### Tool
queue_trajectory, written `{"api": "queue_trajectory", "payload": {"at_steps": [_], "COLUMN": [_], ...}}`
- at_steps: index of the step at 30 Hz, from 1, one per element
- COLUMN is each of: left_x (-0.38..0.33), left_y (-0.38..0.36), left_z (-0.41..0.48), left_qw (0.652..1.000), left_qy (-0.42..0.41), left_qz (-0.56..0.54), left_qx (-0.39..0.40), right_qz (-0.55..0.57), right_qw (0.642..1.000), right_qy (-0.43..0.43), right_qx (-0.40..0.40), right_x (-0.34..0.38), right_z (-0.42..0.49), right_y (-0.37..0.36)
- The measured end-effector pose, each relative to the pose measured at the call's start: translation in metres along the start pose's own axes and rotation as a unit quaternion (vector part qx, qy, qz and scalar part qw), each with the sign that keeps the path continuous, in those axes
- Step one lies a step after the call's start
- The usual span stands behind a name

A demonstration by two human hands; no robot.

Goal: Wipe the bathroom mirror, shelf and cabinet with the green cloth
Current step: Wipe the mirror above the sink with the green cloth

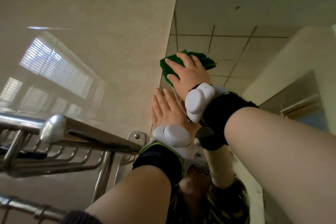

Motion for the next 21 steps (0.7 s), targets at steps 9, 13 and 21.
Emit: {"api": "queue_trajectory", "payload": {"at_steps": [9, 13, 21], "left_x": [-0.001, 0.002, 0.005], "left_y": [-0.004, -0.007, -0.013], "left_z": [0.001, 0.001, 0.001], "left_qw": [1.000, 0.999, 0.998], "left_qy": [0.012, 0.004, -0.008], "left_qz": [0.006, -0.009, -0.001], "left_qx": [-0.015, -0.032, -0.058], "right_qz": [0.003, -0.009, -0.003], "right_qw": [0.996, 0.997, 0.998], "right_qy": [0.071, 0.044, -0.059], "right_qx": [0.047, 0.056, -0.016], "right_x": [0.002, -0.009, -0.051], "right_z": [-0.029, -0.017, -0.005], "right_y": [0.001, 0.007, 0.029]}}
Point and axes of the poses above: each hand's wrist, its own z-axis towards the middle knuckle, its own y-axis out of the back of the hand, x = y × z, the point moved 5 cm from there along z, towards the middle knuckle, and after that the axes turned 5 degrees about z, right-handed, at the moved point
